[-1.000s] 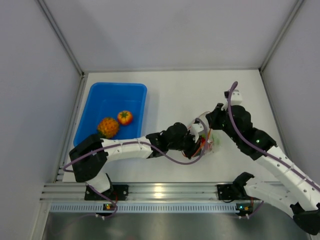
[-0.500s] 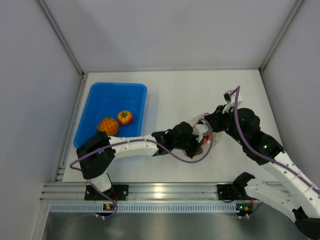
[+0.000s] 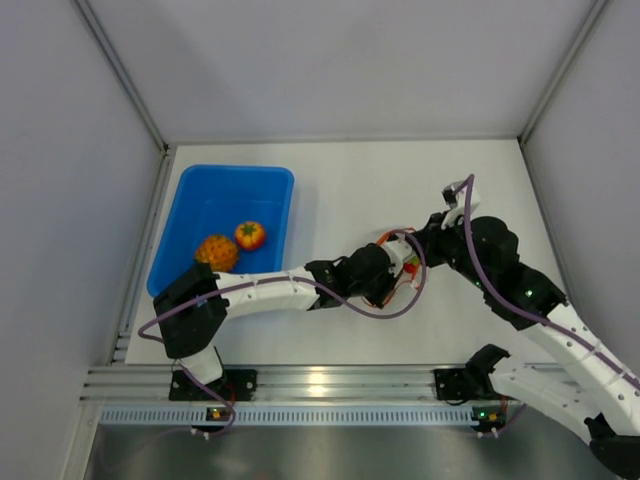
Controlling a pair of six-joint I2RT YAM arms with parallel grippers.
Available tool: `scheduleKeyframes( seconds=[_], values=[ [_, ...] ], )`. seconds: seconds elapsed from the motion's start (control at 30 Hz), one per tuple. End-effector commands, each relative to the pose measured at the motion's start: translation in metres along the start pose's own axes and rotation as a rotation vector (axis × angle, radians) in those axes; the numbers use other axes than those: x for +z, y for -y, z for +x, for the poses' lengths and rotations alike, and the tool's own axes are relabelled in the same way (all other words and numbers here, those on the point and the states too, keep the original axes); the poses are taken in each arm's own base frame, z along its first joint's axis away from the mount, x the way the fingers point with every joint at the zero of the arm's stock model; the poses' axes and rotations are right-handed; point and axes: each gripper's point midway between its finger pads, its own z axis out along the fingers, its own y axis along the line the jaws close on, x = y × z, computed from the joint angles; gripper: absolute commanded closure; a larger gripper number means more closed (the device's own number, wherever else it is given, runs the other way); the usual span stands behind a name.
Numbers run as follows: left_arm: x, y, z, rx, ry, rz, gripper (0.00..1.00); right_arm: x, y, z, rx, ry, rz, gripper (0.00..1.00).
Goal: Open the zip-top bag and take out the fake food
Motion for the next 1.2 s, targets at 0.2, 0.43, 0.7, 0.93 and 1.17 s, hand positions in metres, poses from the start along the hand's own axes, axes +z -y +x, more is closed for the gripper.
scheduleKeyframes(
  seconds=[0.2,0.43,0.7,0.93,1.17],
  values=[
    [-0.011,-0.055,-0.017,-0.298,0.054,-0.229,0.98,-0.008,-0.009,-0.009,0.044,0.060,-0.048,1.00],
    [-0.011,-0.054,-0.036,-0.379,0.089,-0.242,0.84,-0.001,-0.018,0.011,0.163,0.012,-0.094,1.00],
    [0.005,-0.064,-0.043,-0.402,0.076,-0.302,0.68,-0.002,-0.002,0.015,0.296,0.071,-0.009,1.00],
    [0.024,-0.076,-0.057,-0.382,0.078,-0.346,0.50,-0.007,0.014,0.016,0.314,0.087,0.074,1.00],
    [0.050,-0.074,-0.053,-0.381,0.035,-0.328,0.47,-0.008,0.024,0.026,0.303,0.071,0.119,1.00]
  ],
)
